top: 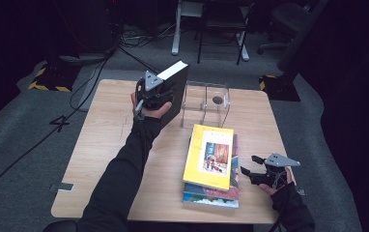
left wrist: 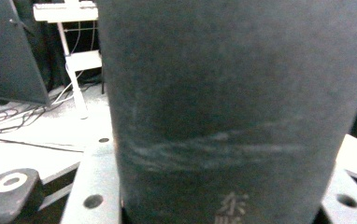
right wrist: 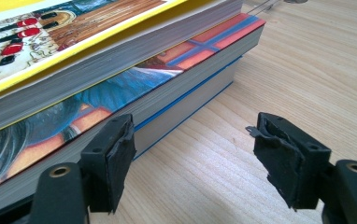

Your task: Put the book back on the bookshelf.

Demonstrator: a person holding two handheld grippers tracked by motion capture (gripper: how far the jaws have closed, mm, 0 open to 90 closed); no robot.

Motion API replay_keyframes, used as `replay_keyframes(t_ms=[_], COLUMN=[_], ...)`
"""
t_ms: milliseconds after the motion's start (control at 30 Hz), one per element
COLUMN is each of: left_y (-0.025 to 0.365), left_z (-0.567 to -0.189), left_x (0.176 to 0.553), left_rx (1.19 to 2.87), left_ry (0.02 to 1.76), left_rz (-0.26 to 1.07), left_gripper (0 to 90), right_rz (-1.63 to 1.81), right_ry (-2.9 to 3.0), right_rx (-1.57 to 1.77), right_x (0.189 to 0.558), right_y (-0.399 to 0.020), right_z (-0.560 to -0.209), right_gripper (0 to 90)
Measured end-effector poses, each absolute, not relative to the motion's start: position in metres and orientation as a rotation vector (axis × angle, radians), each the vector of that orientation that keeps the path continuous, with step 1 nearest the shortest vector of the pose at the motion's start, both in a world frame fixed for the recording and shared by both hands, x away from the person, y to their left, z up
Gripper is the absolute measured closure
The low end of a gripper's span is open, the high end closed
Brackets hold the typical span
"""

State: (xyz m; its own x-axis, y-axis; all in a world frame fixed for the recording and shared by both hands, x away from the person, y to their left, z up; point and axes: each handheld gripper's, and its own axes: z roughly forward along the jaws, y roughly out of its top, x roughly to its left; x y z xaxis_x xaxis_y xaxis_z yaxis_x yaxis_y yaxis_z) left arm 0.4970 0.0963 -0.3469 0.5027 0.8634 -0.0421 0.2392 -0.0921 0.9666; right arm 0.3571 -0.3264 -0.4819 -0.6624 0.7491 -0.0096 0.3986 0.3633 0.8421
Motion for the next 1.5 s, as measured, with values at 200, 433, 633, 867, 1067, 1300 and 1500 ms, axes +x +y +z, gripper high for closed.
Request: replay_keyframes(t_ms=[200,433,633,867,1067,1300,1500], left_y=[0.084,0.068,0.06,0.053,0.048,0.051,0.058], left_z=[-0.349,-0.348,-0.349,-0.362,-0.375,-0.389,-0.4], left_x=[0.507,0.52,0.532,0.546,0.555,0.556,0.555], left_rx=[1.595,1.568,1.565,1.538,1.518,1.504,1.483], left_ry=[1.023,1.062,1.081,1.138,1.18,1.215,1.216], left_rz=[0.732,0.802,0.825,0.862,0.904,0.924,0.913], left_gripper=[53.1,53.1,53.1,53.1,53.1,53.0,52.9], right_rz=[1.215,1.212,1.221,1.21,1.238,1.269,1.266], right_ry=[2.243,2.25,2.252,2.259,2.243,2.224,2.223], right_rx=[1.003,0.993,0.982,0.955,0.955,0.952,0.952], right_x=[0.357,0.357,0.357,0.356,0.356,0.357,0.357], right_y=[-0.325,-0.323,-0.322,-0.319,-0.318,-0.317,-0.316], right_z=[-0.483,-0.484,-0.484,-0.483,-0.48,-0.478,-0.478], right_gripper=[29.6,29.8,30.0,30.3,31.2,31.7,31.7])
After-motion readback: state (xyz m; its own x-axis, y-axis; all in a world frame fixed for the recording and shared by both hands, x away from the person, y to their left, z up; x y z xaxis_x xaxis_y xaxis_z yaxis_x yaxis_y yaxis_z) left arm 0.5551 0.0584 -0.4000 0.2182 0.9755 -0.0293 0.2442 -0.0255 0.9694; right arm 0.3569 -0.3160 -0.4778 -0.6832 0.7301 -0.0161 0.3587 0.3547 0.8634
